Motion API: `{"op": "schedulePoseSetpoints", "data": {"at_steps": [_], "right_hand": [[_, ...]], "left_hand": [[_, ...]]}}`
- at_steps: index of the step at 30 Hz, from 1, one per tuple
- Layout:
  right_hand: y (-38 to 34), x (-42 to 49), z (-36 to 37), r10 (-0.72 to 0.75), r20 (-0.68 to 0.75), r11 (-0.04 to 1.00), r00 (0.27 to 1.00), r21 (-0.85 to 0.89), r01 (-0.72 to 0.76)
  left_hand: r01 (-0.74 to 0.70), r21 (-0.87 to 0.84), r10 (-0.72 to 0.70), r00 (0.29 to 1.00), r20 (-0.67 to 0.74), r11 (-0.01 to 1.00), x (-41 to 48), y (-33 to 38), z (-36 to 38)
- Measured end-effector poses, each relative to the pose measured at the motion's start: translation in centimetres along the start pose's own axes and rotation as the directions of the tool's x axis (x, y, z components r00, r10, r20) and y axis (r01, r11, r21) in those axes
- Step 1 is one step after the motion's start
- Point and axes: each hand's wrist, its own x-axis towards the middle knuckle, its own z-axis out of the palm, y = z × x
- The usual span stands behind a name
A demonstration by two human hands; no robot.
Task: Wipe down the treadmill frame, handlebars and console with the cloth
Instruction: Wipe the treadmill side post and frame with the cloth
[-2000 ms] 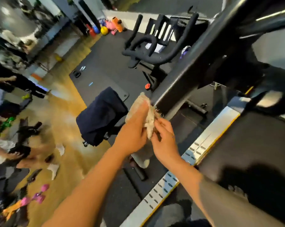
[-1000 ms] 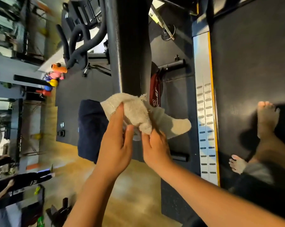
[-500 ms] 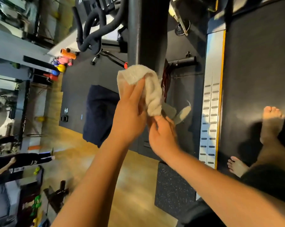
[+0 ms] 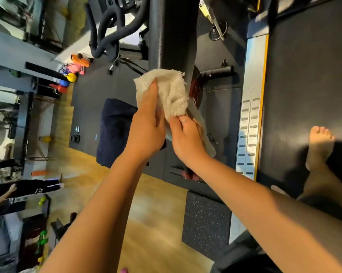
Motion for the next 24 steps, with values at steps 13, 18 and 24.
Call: {"op": "schedulePoseSetpoints", "data": {"at_steps": [13, 18, 24], "right_hand": [[-2.1, 7.4, -4.3, 0.09, -0.31, 0.996, 0.947, 0.008, -0.092], [-1.6, 3.2, -1.1, -0.319, -0.219, 0.945, 0.922, -0.144, 0.292], [0.4, 2.0, -0.3, -0.341, 0.09, 0.898, 0.936, -0.263, 0.352]], "left_hand": [[0.066, 0.006, -0.064, 0.989, -0.132, 0.998, 1.6, 0.3, -1.1], [0.033, 0.031, -0.029, 0.99, -0.138, 0.999, 1.7, -0.2, -0.9], [-0.012, 0.029, 0.016, 0.99, -0.137, 1.0, 1.4, -0.2, -0.8]]}}
